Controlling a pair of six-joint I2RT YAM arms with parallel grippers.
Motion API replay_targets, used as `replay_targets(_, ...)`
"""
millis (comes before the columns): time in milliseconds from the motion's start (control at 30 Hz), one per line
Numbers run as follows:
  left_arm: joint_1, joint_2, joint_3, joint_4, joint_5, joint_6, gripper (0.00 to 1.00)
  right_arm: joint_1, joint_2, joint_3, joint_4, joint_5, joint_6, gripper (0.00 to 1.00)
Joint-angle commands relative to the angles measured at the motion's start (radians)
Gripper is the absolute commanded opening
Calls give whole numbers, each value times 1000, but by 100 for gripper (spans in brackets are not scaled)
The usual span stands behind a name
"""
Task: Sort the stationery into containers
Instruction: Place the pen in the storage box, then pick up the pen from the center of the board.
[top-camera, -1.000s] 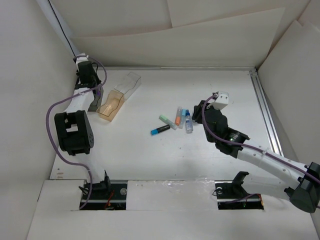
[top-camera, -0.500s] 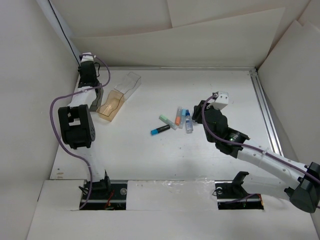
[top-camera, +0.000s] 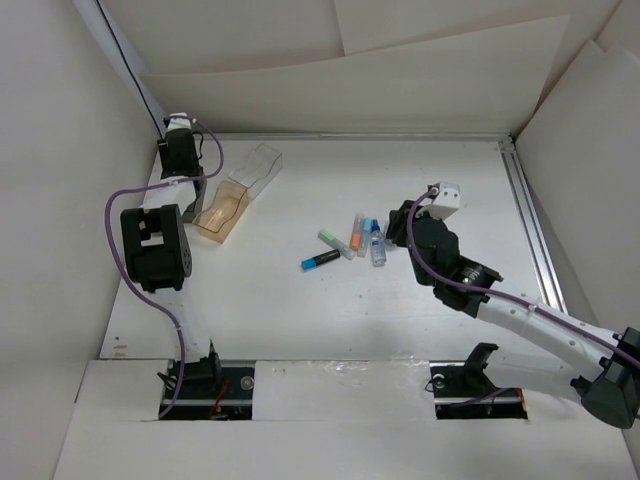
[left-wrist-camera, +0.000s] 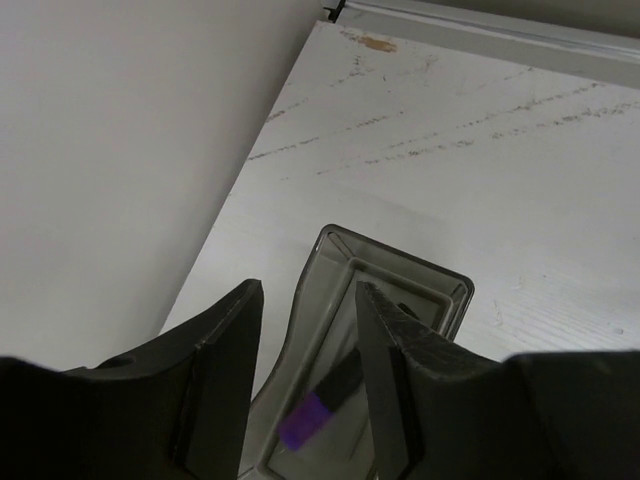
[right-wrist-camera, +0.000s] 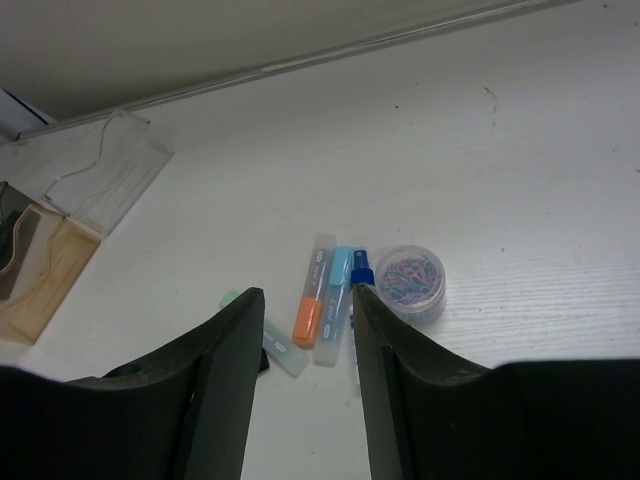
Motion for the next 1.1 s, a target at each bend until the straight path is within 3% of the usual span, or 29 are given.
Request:
replay_targets(0,2,-21,-12,52,-15,9,39,9,-14,12,30,15,-4,47)
replay_targets(133,2,-72,-21,52,-26,-19,48,9,-14,12,30,15,-4,47)
replay_targets(233,2,-148,-21,52,12,-100,46,9,-14,12,30,15,-4,47)
replay_targets(300,-30,-243,-21,38,85,-181,39,9,-14,12,30,24,-4,44)
replay_targets(333,-44,-272,-21,29,99,-206,30,9,-14,12,30,33,-4,40)
replay_targets(367,-93,-331,-32,29,100,-232,24,9,-14,12,30,33,-4,35)
replay_targets(400,-122,-358,-52,20,116,-252,19,9,-28,12,30,44,-4,20)
replay_targets(467,-196,-404,-72,20,130,-277,11,9,-40,3,30,79,-4,11)
replay_targets(500,-287,-441,-98,3,101,-290,8,9,-54,-7,30,91,-4,9)
replay_targets(600,-461,-505,-189,-7,80,-324,4,9,-68,-16,30,130,16,9)
replay_targets(633,-496,-522,-223,-7,64,-333,0,9,-79,-16,30,130,16,9)
replay_targets(733,-597,-589,-366,19,101,-367,0,9,-89,-25,21,151,37,10)
replay_targets(867,-621,-642,-510,20,300,-407,0,9,-89,-25,12,160,46,20)
replay_targets(1067,-840,-602,-580,-98,140,-398,31,9,-89,-16,-8,160,46,45)
